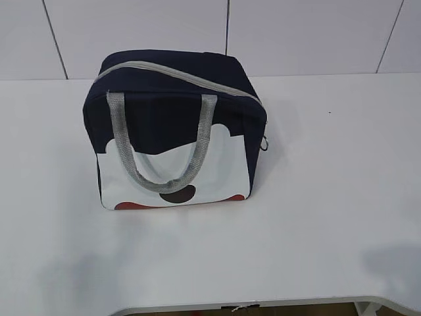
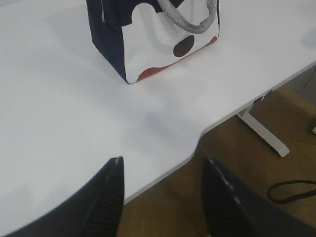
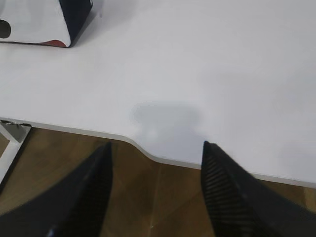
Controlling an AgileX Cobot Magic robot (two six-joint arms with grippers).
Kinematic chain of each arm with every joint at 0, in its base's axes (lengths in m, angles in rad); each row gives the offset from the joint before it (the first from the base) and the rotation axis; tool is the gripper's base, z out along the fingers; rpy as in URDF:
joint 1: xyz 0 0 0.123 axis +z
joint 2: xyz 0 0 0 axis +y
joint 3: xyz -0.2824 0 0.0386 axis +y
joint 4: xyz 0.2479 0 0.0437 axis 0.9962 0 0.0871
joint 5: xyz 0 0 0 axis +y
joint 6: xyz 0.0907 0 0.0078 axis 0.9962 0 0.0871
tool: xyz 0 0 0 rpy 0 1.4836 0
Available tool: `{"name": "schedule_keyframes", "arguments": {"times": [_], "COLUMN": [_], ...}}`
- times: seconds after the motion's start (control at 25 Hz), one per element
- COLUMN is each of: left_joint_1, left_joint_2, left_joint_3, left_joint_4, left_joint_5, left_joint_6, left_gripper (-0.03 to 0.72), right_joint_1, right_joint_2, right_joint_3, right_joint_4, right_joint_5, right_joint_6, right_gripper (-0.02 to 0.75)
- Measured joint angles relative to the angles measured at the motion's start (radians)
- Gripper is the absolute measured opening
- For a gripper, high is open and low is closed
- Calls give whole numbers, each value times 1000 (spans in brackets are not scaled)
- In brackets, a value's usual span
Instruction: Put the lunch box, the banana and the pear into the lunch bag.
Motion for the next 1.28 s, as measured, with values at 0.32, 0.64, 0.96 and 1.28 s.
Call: {"name": "schedule_keyframes", "arguments": {"times": [0.32,0.64,0.96,1.28], "left_joint_1": [0,0,0,0], "left_joint_2": [0,0,0,0], "left_joint_3": [8,8,8,8], "left_joint_4": [31,46,46,46], "left_joint_5": [8,8,8,8], "left_joint_6": [0,0,0,0], "left_gripper": [368,368,368,368], "right_joint_1": [0,0,0,0], "right_joint_2": [0,0,0,0], "right_joint_3": [14,14,14,14], "right_joint_4": [0,0,0,0], "right_joint_5": [-13,-17,-19,-19], "right_joint_6": [0,2,4,4], "right_gripper": [473,474,473,474]}}
